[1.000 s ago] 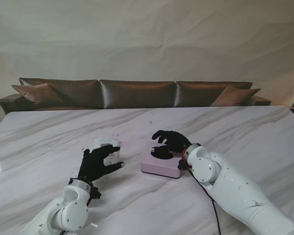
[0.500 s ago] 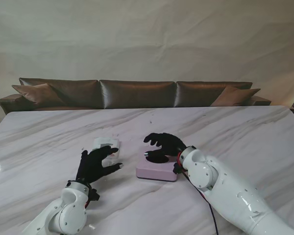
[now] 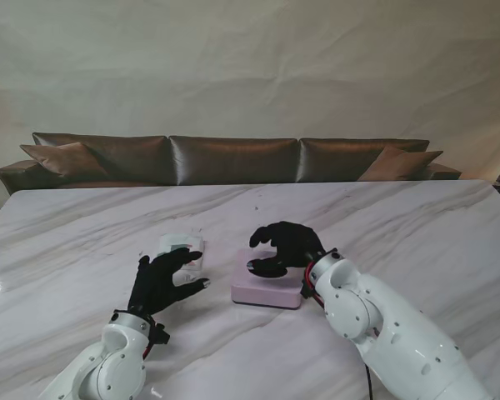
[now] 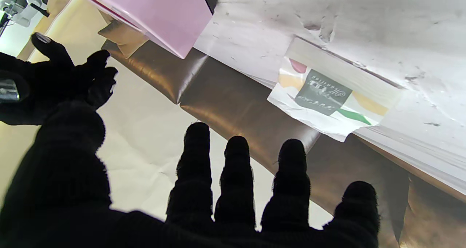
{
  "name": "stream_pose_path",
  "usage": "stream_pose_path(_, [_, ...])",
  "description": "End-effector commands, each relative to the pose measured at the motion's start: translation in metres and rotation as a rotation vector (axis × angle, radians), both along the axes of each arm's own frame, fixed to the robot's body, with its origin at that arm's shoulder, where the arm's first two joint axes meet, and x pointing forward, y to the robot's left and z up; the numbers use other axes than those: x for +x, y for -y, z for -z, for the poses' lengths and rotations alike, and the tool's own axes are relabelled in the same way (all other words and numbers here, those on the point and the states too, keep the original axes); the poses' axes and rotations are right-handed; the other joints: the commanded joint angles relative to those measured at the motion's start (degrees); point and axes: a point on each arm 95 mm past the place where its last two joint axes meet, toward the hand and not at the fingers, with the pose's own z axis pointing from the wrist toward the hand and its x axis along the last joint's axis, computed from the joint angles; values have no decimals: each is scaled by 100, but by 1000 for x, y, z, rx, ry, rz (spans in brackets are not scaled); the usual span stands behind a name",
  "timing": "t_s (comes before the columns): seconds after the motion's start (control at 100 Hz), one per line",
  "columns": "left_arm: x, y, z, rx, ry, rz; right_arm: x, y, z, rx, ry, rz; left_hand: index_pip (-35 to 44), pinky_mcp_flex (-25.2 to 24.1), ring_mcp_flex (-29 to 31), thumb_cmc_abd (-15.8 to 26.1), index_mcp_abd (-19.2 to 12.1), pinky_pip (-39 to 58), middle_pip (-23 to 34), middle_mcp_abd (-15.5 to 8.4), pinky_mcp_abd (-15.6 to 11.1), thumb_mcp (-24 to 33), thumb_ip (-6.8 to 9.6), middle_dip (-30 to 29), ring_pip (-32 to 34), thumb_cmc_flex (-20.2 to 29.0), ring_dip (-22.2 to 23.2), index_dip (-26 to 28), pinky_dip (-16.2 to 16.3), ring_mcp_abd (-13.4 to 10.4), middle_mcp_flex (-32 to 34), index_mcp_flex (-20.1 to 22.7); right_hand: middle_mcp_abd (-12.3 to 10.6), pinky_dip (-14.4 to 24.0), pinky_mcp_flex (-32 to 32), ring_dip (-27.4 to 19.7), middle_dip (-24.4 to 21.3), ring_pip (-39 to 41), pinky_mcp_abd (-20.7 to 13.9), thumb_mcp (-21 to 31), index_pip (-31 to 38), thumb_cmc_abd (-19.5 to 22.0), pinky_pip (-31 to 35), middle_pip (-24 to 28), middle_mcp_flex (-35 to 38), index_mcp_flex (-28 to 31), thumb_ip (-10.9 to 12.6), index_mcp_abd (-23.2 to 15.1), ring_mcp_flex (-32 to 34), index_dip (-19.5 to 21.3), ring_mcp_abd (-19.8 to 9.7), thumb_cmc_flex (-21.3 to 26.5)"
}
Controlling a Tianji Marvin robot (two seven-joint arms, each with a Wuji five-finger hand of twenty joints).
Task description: Refill a tissue box and feed the first sheet
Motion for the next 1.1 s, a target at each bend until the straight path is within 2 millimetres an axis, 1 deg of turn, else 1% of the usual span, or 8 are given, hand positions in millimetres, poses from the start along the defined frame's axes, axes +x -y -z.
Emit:
stream_pose_path(0.0, [-5, 3, -1, -6, -3, 14, -10, -2, 7, -19, -31, -5, 64, -42, 134, 191, 63, 4900, 74, 93, -148, -10, 156, 65, -63, -7, 37, 80, 57, 3, 140, 44, -130, 65, 576, -147, -135, 36, -835, 100, 52, 89, 724, -86, 268, 193, 94, -51, 263, 28, 35, -194])
stream_pose_path(0.14, [-10, 2, -1, -10, -3, 17, -20, -4, 11, -76, -19, -8, 64, -42, 136, 195, 57, 4900, 73, 98, -148, -9, 156, 64, -71, -2, 35, 80, 56, 3, 146, 48, 0, -143, 1447, -376, -275, -96, -1264, 122, 5, 139, 1217, -156, 651, 381, 140, 101, 745, -71, 66, -275])
stream_pose_path(0.22, [-12, 1, -2, -9, -3, 17, -25, -6, 12, -106, -23, -3, 62, -42, 136, 190, 59, 4900, 73, 93, -148, -9, 156, 64, -74, 1, 34, 79, 56, -8, 149, 42, 255, -281, 1840, -497, -408, -192, -1395, 137, -34, 154, 1351, -177, 793, 388, 175, 387, 1030, -192, 183, -310])
stream_pose_path(0.33, [-14, 0, -2, -8, -3, 17, -29, -10, 15, -131, -37, 1, 64, -46, 136, 200, 62, 4897, 73, 95, -144, -3, 159, 64, -77, 10, 35, 80, 55, -5, 150, 48, 527, -288, 1960, -612, -430, -338, -1442, 144, -4, 154, 1507, -147, 765, 285, 200, 758, 1195, -312, 278, -326])
stream_pose_path(0.56, [-16, 0, 0, -18, -4, 17, -29, -15, 19, -181, -45, 14, 65, -43, 139, 186, 57, 4897, 70, 94, -143, 2, 165, 64, -76, 21, 37, 81, 55, -1, 148, 50, 774, -245, 2002, -680, -410, -409, -1569, 151, 18, 152, 1681, -70, 682, 192, 227, 1089, 1350, -423, 374, -344])
stream_pose_path(0.64, [-16, 0, 1, -19, -7, 22, -27, -16, 21, -205, -39, 19, 67, -43, 132, 187, 57, 4897, 73, 98, -143, 3, 168, 65, -78, 20, 37, 82, 54, 3, 149, 52, 806, -231, 2014, -670, -400, -372, -1610, 154, 28, 164, 1724, -41, 683, 196, 233, 1127, 1396, -440, 370, -349])
stream_pose_path(0.87, [-15, -3, 4, -18, -14, 20, -24, -19, 29, -239, -51, 14, 75, -48, 132, 183, 57, 4892, 78, 106, -149, 10, 175, 67, -77, 26, 38, 85, 52, 1, 170, 61, 781, -200, 2036, -634, -400, -247, -1757, 157, 67, 163, 1797, -10, 739, 235, 249, 1117, 1508, -474, 332, -359])
stream_pose_path(1.09, [-13, -4, 7, -21, -17, 22, -23, -22, 41, -273, -67, -1, 76, -46, 133, 179, 57, 4890, 80, 108, -144, 9, 178, 69, -78, 18, 38, 86, 51, 3, 173, 61, 855, -141, 2066, -584, -404, -77, -1853, 159, 119, 156, 1924, 14, 861, 332, 261, 1170, 1611, -490, 416, -361])
